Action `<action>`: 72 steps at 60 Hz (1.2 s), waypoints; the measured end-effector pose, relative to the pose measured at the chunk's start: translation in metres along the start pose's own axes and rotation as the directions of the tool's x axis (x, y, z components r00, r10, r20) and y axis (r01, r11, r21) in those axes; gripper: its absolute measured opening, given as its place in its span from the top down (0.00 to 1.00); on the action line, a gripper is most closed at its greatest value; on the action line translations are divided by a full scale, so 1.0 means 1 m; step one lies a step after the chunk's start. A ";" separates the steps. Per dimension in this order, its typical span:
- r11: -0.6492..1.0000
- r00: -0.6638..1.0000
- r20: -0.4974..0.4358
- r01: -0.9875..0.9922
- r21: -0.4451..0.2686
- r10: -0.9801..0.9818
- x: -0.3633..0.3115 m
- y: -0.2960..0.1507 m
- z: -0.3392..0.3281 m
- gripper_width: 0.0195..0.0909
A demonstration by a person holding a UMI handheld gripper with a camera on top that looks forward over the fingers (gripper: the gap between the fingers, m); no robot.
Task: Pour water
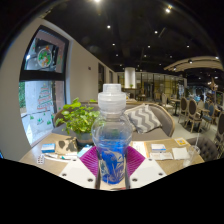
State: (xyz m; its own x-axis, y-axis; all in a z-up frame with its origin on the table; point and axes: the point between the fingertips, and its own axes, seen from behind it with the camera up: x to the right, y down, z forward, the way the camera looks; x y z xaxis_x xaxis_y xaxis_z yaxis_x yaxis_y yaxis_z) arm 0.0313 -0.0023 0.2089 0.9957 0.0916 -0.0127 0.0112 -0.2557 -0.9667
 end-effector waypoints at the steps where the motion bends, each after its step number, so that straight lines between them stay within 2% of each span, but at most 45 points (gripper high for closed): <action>1: 1.000 1.000 -0.006 0.007 -0.014 -0.007 0.004 0.008 0.001 0.82; 10: 0.995 0.999 -0.025 0.018 -0.102 -0.020 0.034 0.074 0.008 0.81; 22: 0.988 0.998 -0.052 -0.027 -0.153 0.020 0.050 0.126 0.009 0.81; 28: 0.993 0.998 -0.053 -0.040 -0.110 0.034 0.050 0.128 0.005 0.78; 37: 0.991 0.998 -0.055 -0.045 -0.123 0.039 0.051 0.126 0.010 0.60; 41: 0.984 0.997 -0.062 -0.044 -0.170 0.034 0.051 0.133 0.008 0.49; 43: 0.978 0.997 -0.068 -0.044 -0.205 0.030 0.049 0.137 0.005 0.34; 45: 0.972 0.997 -0.065 -0.044 -0.232 0.030 0.046 0.140 0.001 0.13; 46: 0.969 0.997 -0.065 -0.044 -0.244 0.029 0.045 0.141 -0.001 0.05; 49: 0.962 0.997 -0.073 -0.043 -0.268 0.025 0.044 0.141 -0.011 0.11; 52: 0.960 0.996 -0.083 -0.041 -0.277 0.018 0.042 0.135 -0.024 0.06; 72: 0.920 0.985 -0.165 -0.102 -0.378 0.042 -0.007 0.077 -0.164 0.08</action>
State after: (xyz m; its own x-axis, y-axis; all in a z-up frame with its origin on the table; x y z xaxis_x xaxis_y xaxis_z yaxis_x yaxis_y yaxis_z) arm 0.0400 -0.1801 0.1764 0.9968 -0.0788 -0.0109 -0.0567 -0.6082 -0.7918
